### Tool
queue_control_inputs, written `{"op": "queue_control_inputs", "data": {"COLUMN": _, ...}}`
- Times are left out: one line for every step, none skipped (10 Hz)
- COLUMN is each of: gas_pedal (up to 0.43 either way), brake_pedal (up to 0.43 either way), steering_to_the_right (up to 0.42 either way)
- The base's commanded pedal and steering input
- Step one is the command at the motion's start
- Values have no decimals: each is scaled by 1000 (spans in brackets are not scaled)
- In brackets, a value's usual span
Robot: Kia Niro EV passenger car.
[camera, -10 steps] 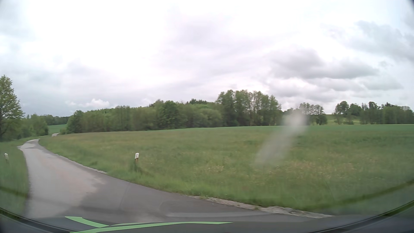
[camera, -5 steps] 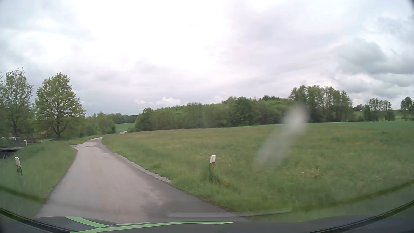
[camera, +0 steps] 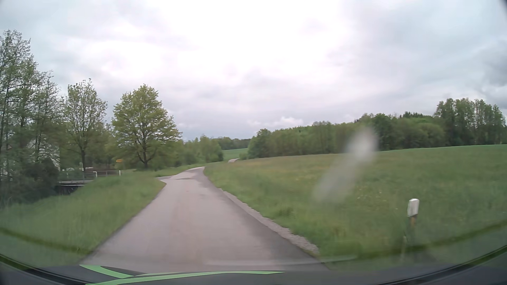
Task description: Follow the waypoints while adhering to traffic rules and regulations
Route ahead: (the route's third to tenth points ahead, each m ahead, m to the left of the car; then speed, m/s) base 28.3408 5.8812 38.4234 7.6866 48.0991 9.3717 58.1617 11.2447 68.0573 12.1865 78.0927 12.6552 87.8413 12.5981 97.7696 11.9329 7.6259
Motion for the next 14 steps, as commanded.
{"op": "queue_control_inputs", "data": {"gas_pedal": 280, "brake_pedal": 0, "steering_to_the_right": -216}}
{"op": "queue_control_inputs", "data": {"gas_pedal": 287, "brake_pedal": 0, "steering_to_the_right": -158}}
{"op": "queue_control_inputs", "data": {"gas_pedal": 299, "brake_pedal": 0, "steering_to_the_right": -116}}
{"op": "queue_control_inputs", "data": {"gas_pedal": 311, "brake_pedal": 0, "steering_to_the_right": -79}}
{"op": "queue_control_inputs", "data": {"gas_pedal": 331, "brake_pedal": 0, "steering_to_the_right": -58}}
{"op": "queue_control_inputs", "data": {"gas_pedal": 339, "brake_pedal": 0, "steering_to_the_right": -47}}
{"op": "queue_control_inputs", "data": {"gas_pedal": 350, "brake_pedal": 0, "steering_to_the_right": -37}}
{"op": "queue_control_inputs", "data": {"gas_pedal": 350, "brake_pedal": 0, "steering_to_the_right": -30}}
{"op": "queue_control_inputs", "data": {"gas_pedal": 350, "brake_pedal": 0, "steering_to_the_right": -23}}
{"op": "queue_control_inputs", "data": {"gas_pedal": 358, "brake_pedal": 0, "steering_to_the_right": -17}}
{"op": "queue_control_inputs", "data": {"gas_pedal": 358, "brake_pedal": 0, "steering_to_the_right": -13}}
{"op": "queue_control_inputs", "data": {"gas_pedal": 370, "brake_pedal": 0, "steering_to_the_right": -10}}
{"op": "queue_control_inputs", "data": {"gas_pedal": 370, "brake_pedal": 0, "steering_to_the_right": -8}}
{"op": "queue_control_inputs", "data": {"gas_pedal": 370, "brake_pedal": 0, "steering_to_the_right": -8}}
